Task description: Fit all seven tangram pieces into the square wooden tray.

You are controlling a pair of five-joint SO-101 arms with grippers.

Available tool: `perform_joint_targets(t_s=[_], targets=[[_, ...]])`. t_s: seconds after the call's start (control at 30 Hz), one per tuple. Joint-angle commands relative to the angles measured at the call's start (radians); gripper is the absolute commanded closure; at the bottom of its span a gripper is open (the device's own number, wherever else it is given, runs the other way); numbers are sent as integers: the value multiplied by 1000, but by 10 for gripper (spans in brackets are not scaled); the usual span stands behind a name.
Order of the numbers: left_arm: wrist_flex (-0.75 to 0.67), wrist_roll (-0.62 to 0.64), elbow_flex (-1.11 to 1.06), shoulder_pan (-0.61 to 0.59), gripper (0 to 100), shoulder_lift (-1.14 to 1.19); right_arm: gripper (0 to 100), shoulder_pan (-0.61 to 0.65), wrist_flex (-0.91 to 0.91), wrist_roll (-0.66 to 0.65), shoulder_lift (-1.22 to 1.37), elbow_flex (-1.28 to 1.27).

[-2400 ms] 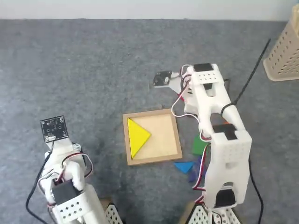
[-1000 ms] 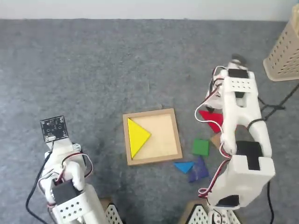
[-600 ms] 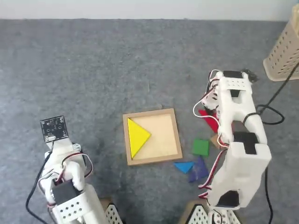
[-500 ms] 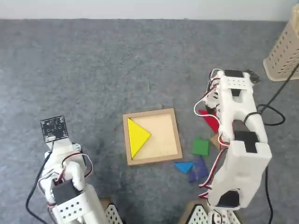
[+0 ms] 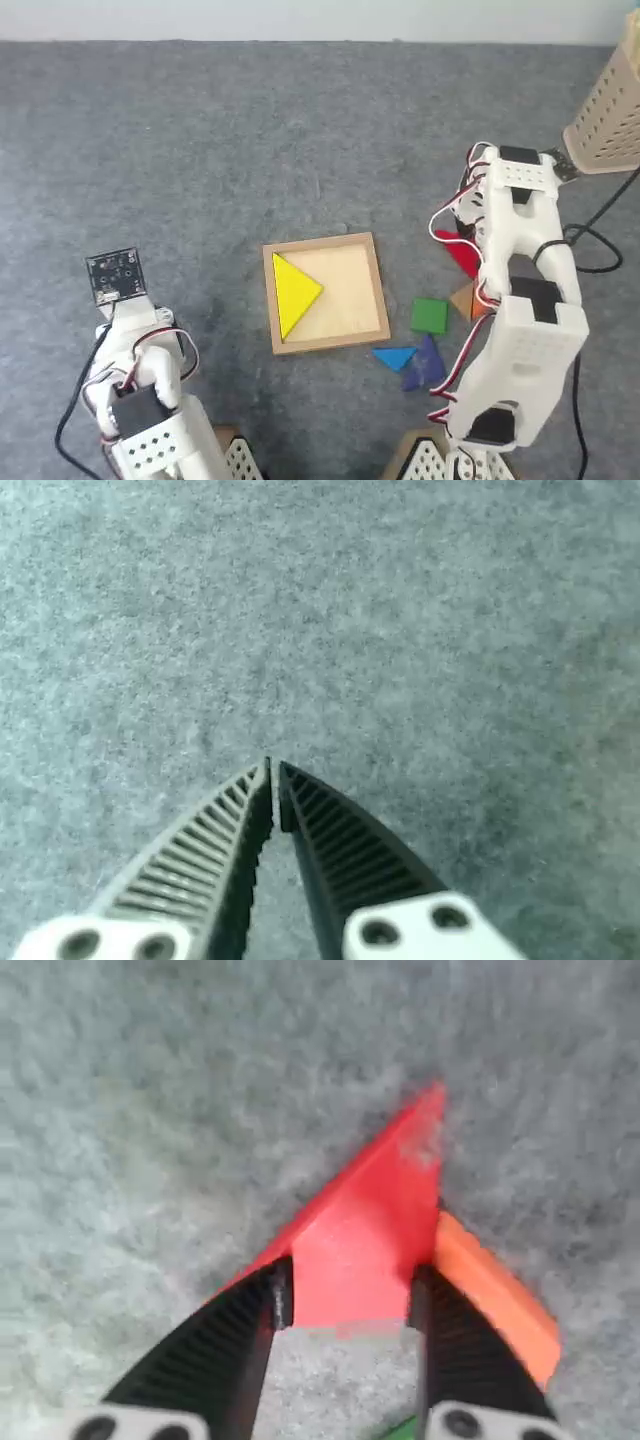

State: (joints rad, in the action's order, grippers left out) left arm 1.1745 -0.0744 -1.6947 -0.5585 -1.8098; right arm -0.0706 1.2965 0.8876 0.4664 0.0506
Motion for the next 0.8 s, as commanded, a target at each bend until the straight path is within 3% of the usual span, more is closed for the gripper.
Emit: perform_joint_targets(t_s=[0.0, 0.37, 0.67, 0.77], targets=[[6, 15, 8, 3, 987, -8, 688, -25, -5, 5, -36, 46], [6, 15, 8, 3, 987, -8, 731, -48, -67, -15, 13, 126], [6, 15, 8, 3, 987, -8, 850, 70, -31, -236, 125, 176], [6, 15, 8, 3, 987, -8, 851, 84, -13, -456, 140, 209]])
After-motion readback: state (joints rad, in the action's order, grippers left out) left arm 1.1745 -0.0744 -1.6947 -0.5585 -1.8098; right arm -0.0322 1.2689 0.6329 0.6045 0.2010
